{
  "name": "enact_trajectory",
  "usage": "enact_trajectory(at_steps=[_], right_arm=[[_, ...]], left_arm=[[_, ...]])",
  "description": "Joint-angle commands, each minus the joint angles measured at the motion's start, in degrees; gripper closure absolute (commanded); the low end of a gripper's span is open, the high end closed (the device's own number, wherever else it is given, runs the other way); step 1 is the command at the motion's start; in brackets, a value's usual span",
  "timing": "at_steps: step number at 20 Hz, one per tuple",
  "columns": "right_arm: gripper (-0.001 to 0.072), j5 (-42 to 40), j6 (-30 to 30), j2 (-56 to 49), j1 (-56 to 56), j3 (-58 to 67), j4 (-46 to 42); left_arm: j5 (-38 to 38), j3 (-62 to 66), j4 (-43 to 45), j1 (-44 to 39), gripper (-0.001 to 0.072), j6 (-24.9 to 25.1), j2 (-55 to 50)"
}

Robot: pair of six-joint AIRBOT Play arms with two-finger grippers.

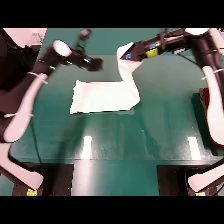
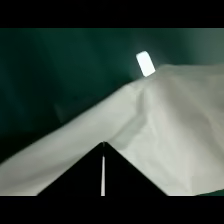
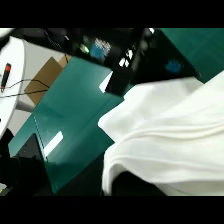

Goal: Fold the shirts.

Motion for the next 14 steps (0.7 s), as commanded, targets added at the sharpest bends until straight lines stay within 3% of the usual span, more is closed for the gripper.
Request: enact_trajectory(at_steps=[1, 6, 7, 9, 11, 12, 14], right_arm=[[0.0700, -4.5, -0.4, -5.0, 6.3, 1.5, 0.1], [0.0693, -21.2, -7.5, -14.0, 21.3, 3.7, 0.5], [0.0588, -25.0, -8.6, -15.4, 23.6, 5.3, 0.3], [-0.0005, -30.3, -13.3, -15.0, 25.8, 4.7, -0.1], [-0.0005, -27.3, -13.9, -10.5, 24.2, -0.4, -4.1], [0.0039, -23.2, -13.2, -8.2, 22.4, -2.6, -9.2], [0.0055, -14.6, -8.0, -3.5, 17.5, -8.1, -20.6]], left_arm=[[-4.0, 0.1, 9.4, 9.7, 0.0681, -1.1, 10.8], [-5.6, 0.1, 9.5, 17.4, 0.0681, -1.1, 20.9], [-5.6, 0.1, 9.7, 17.5, 0.0681, -1.1, 21.6], [-6.7, 0.1, 9.5, 17.5, 0.0681, -1.1, 21.8], [-9.9, 0.1, 9.5, 17.5, 0.0681, -1.1, 21.8], [-11.2, 0.1, 9.6, 17.5, 0.0681, -1.1, 21.8], [-13.1, 0.1, 9.5, 17.5, 0.0681, -1.0, 21.8]])
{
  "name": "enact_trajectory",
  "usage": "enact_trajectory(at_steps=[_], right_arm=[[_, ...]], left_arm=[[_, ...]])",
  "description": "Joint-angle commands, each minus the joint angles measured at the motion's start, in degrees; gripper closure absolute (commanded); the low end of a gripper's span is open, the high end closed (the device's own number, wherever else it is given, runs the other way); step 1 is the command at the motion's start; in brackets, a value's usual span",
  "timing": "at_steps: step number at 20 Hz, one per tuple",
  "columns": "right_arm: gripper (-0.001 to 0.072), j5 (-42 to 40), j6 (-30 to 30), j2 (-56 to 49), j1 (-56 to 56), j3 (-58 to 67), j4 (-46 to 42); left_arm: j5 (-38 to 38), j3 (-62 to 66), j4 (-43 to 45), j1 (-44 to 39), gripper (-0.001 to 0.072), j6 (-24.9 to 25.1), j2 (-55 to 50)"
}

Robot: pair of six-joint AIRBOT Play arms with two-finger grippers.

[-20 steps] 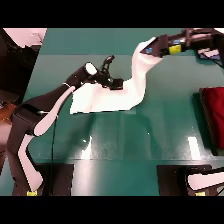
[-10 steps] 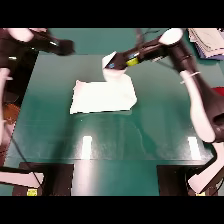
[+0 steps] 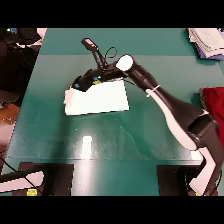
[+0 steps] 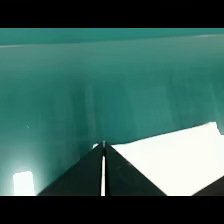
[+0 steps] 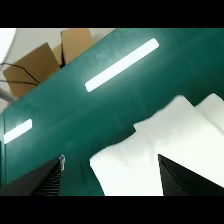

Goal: Fold the shirts.

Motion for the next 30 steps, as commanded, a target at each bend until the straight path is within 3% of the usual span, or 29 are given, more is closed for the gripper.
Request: enact_trajectory(at_steps=[1, 5, 9, 12, 19, 22, 23, 24, 25, 30], right_arm=[[0.0055, 9.7, 5.0, 7.1, -6.6, -9.7, -16.9], [0.0055, 8.9, 11.0, 13.6, -21.5, -27.2, -16.6], [0.0058, 10.2, 11.6, 10.4, -32.5, -35.6, -2.6], [0.0115, 13.1, 11.5, 4.3, -32.7, -32.8, 2.4], [0.0134, 16.3, 11.6, -8.5, -19.5, -16.3, 11.2], [0.0311, 16.0, 11.5, -11.0, -14.7, -10.6, 11.1], [0.0446, 15.8, 10.7, -11.2, -14.0, -9.1, 11.1], [0.0652, 15.8, 9.5, -11.1, -13.7, -7.8, 11.1], [0.0699, 16.1, 8.9, -11.1, -14.0, -6.1, 11.1], [0.0699, 13.4, 8.1, -5.1, -22.6, -6.0, 7.5]], left_arm=[[-4.0, 0.0, 0.3, 0.4, 0.0681, 0.0, 0.5], [-4.4, 0.0, 0.0, 0.2, 0.0681, 0.0, 0.5], [-4.3, 0.0, -0.1, 0.2, 0.0681, 0.0, 0.4], [-4.3, 0.0, -0.1, 0.2, 0.0681, 0.0, 0.4], [-5.1, 0.0, -0.1, 0.2, 0.0681, 0.0, 0.4], [-6.1, 0.0, -0.1, 0.2, 0.0681, 0.0, 0.4], [-6.4, 0.0, -0.1, 0.2, 0.0681, 0.0, 0.4], [-6.7, 0.0, -0.1, 0.2, 0.0681, 0.0, 0.4], [-7.1, 0.0, -0.1, 0.2, 0.0681, 0.0, 0.4], [-8.0, 0.0, -3.5, 0.2, 0.0681, -1.1, 0.4]])
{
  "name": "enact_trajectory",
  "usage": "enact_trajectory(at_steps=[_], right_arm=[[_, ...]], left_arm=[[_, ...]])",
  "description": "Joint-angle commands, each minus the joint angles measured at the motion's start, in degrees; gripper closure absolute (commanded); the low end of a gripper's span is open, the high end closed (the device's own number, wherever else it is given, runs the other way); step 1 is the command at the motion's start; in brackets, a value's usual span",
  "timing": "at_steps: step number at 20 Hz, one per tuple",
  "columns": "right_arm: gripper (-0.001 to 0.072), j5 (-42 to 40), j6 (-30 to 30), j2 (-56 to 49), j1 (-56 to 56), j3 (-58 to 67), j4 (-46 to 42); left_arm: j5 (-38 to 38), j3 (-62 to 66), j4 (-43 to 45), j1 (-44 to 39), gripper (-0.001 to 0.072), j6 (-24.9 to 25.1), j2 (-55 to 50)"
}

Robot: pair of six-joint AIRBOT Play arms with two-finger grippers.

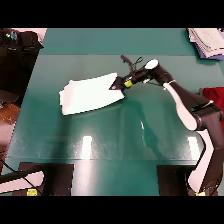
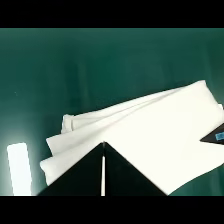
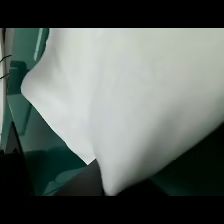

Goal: Fold the shirts.

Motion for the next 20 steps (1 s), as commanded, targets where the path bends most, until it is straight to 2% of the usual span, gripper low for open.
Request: enact_trajectory(at_steps=[1, 5, 8, 12, 16, 20], right_arm=[[0.0699, -2.8, -0.7, 5.4, -7.3, -2.0, -1.6], [0.0700, -3.6, -0.7, 16.6, -23.3, -12.9, -1.7], [0.0700, -5.0, -0.6, 25.8, -37.2, -21.1, -2.1], [0.0700, -8.1, 0.0, 35.3, -53.3, -28.1, -6.2], [0.0700, -7.0, 0.0, 36.5, -63.3, -27.5, -6.2], [0.0700, -6.1, -0.1, 36.5, -66.4, -21.3, -6.2]], left_arm=[[-0.7, 0.0, -2.8, -0.4, 0.0681, -0.6, 0.0], [0.3, 0.0, -2.8, -5.6, 0.0681, -0.5, 0.0], [4.0, 0.0, -2.8, -10.5, 0.0681, -0.5, 0.0], [7.8, 0.0, -2.8, -14.4, 0.0681, -0.5, 0.0], [9.0, 0.0, -2.9, -15.8, 0.0681, -0.6, -0.5], [9.0, 0.0, -3.2, -15.8, 0.0681, -0.6, -0.6]])
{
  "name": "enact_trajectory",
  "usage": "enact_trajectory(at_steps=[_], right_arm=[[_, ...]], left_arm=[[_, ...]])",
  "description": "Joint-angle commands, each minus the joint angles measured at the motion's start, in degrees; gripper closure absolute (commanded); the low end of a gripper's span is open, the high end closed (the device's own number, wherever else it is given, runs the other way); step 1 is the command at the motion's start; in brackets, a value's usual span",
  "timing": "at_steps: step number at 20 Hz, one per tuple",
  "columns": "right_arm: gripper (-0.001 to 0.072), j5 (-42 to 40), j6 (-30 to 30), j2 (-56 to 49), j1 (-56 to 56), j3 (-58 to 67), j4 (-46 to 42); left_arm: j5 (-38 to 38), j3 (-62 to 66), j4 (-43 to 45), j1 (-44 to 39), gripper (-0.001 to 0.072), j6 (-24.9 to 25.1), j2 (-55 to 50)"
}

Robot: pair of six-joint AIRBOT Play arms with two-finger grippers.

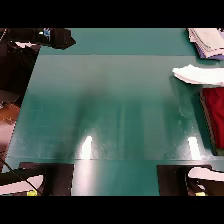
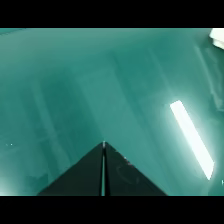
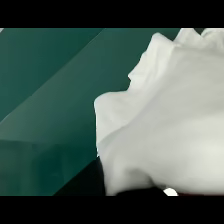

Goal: Fold the shirts.

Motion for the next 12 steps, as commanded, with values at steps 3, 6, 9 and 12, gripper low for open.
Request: enact_trajectory(at_steps=[3, 6, 9, 12], right_arm=[[0.0700, 4.2, -0.1, 0.7, -4.5, 11.8, -0.2], [0.0700, 6.7, 0.0, 2.2, -5.3, 19.0, -0.6], [0.0700, 7.8, 4.7, 6.8, -5.9, 20.4, -11.7], [0.0700, 9.7, 7.8, 12.0, -7.6, 15.8, -21.0]], left_arm=[[0.5, 0.0, -0.2, -0.4, 0.0681, 0.0, -0.1], [0.4, 0.0, -0.2, -0.4, 0.0681, 0.1, -0.1], [0.4, 0.0, -0.2, -0.4, 0.0681, 0.1, -0.1], [0.3, 0.0, -0.2, -0.4, 0.0681, 1.6, -0.1]])
